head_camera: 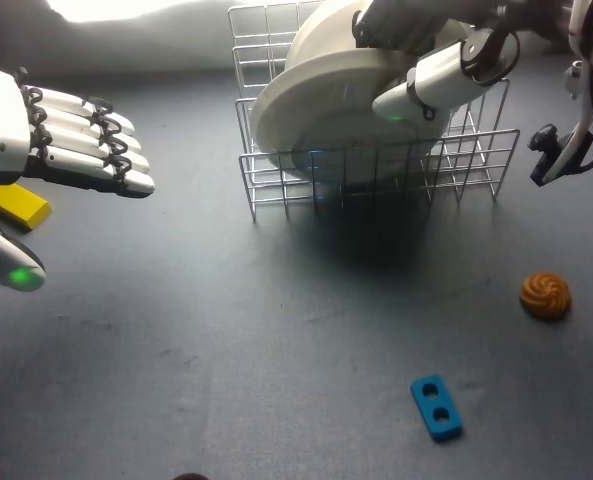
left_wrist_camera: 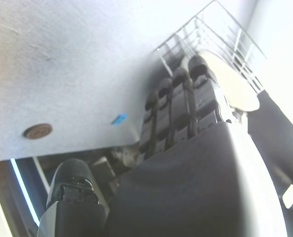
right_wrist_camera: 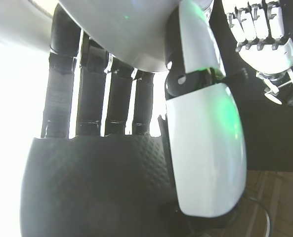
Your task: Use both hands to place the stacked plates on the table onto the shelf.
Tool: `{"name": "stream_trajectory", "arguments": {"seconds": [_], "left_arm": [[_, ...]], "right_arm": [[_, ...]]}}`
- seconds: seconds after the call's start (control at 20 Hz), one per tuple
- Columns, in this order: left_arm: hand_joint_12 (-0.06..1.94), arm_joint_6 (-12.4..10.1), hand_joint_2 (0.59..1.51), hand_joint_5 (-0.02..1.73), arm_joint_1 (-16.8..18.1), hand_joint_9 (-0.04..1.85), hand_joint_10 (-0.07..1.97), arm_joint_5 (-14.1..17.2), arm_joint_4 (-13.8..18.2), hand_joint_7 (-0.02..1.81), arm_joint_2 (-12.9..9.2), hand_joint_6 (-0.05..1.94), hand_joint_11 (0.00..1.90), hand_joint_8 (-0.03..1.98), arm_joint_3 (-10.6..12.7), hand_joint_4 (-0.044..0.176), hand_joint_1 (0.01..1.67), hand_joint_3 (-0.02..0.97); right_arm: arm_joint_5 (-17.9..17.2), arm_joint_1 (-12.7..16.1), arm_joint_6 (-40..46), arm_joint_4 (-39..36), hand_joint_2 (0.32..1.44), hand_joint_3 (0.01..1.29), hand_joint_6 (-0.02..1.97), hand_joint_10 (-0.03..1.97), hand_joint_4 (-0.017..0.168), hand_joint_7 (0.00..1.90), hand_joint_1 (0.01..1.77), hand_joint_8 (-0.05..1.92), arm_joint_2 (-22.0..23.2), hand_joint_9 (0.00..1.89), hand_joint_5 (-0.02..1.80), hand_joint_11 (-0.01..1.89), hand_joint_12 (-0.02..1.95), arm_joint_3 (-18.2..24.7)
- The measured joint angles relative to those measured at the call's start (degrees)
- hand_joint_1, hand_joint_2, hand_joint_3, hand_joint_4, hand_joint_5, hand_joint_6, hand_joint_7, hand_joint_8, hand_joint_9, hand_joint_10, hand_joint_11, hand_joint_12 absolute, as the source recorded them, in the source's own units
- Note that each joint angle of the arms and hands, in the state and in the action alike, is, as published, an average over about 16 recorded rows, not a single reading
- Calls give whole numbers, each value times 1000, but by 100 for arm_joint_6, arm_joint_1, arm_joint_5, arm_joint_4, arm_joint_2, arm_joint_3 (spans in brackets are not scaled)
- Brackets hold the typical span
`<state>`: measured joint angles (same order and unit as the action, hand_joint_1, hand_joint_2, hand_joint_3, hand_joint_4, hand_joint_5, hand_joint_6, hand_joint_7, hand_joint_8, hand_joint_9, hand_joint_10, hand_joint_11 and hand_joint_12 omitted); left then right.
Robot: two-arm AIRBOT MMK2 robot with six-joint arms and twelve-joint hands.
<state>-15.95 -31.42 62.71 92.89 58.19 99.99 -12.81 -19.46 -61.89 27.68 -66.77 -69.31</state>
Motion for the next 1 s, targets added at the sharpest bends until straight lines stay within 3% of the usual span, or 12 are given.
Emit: {"name": "stream_trajectory", "arguments": {"seconds": [0.15, 0.3, 0.55, 1.0], "left_arm": [[167, 1, 1137, 92, 0, 97, 16, 16, 3, 124, 0, 5, 19, -2, -7, 2, 15, 11], [170, 2, 1138, 91, 14, 98, 17, 47, 13, 126, -1, 5, 19, -3, -31, 3, 15, 11], [178, 10, 1140, 92, 109, 101, 17, 127, 38, 130, -42, 5, 20, -3, -150, 3, 15, 11], [174, 172, 1136, 98, 449, 101, 16, 302, 302, 129, -244, 5, 22, -2, -605, 5, 15, 10]], "right_arm": [[23, 78, -5, -87, 1021, 10, 598, 129, -4, 1051, 1170, 189, 56, 1038, 881, 598, 1257, 18], [51, 198, -8, -242, 1022, 10, 402, 86, -4, 1007, 1124, 35, 166, 992, 856, 540, 1222, 94], [117, 432, -47, -543, 1024, 10, 118, 43, -2, 900, 1043, 20, 457, 896, 792, 443, 1181, 352], [217, 675, -213, -1084, 1048, 11, 8, 12, -1, 743, 904, 15, 1407, 750, 691, 282, 1149, 1197]]}}
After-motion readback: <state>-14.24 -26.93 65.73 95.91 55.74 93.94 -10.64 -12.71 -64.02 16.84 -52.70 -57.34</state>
